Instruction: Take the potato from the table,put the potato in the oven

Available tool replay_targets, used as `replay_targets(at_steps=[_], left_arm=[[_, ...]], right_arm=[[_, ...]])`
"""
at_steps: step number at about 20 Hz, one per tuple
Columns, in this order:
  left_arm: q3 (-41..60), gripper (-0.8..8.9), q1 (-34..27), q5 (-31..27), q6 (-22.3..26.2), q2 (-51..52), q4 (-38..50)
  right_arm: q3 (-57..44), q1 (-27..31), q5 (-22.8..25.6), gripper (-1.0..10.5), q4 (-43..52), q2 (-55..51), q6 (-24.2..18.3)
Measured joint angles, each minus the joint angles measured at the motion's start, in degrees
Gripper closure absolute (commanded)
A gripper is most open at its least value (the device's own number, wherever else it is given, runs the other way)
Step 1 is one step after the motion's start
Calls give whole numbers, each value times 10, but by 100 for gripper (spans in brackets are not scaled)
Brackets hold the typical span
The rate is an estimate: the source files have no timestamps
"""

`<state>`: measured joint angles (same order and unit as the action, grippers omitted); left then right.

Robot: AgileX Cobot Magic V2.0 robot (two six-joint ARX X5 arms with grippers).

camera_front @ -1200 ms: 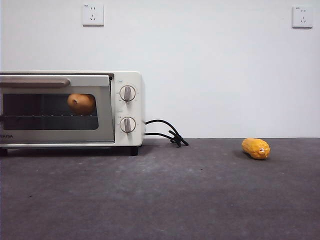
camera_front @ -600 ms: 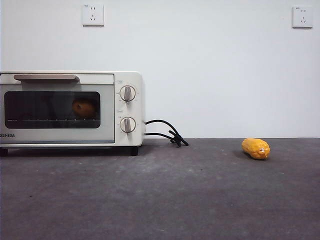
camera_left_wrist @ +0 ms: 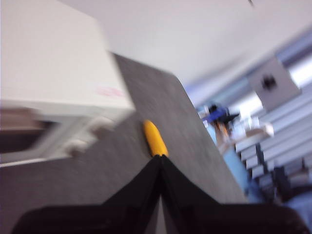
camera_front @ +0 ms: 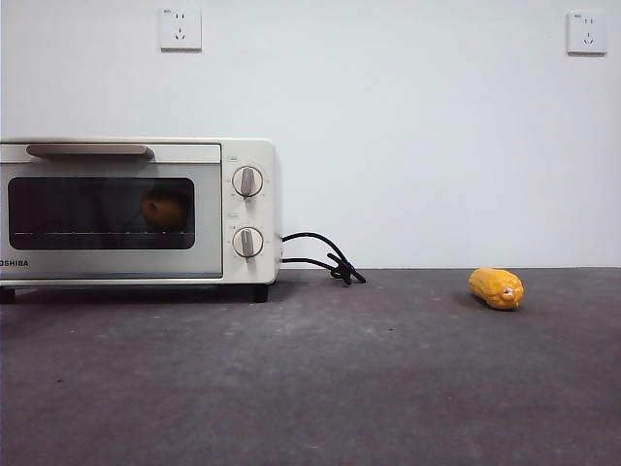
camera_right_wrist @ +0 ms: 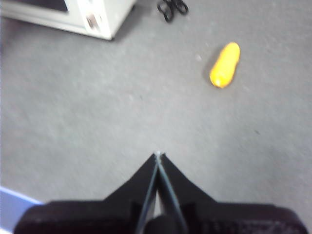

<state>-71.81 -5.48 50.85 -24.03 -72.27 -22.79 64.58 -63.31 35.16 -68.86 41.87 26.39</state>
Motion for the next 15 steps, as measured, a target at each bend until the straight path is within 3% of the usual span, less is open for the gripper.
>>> replay_targets(at_steps=[2,4,7,10,15], left_arm=[[0,821,74,-45,59,43,-39],[0,821,137,-126,114,86,-88],[0,818,205,-263,144,155,-155],[0,817,238,-253,140,209,-189],[0,817,244,-259,152,217,-189]], right_arm=[[0,0,0,945,-28,0,0],[0,0,0,945,-63,0,0],[0,0,0,945,-89,0,0],[0,0,1,945,-89,0,0],[0,0,2,945,-89,0,0]])
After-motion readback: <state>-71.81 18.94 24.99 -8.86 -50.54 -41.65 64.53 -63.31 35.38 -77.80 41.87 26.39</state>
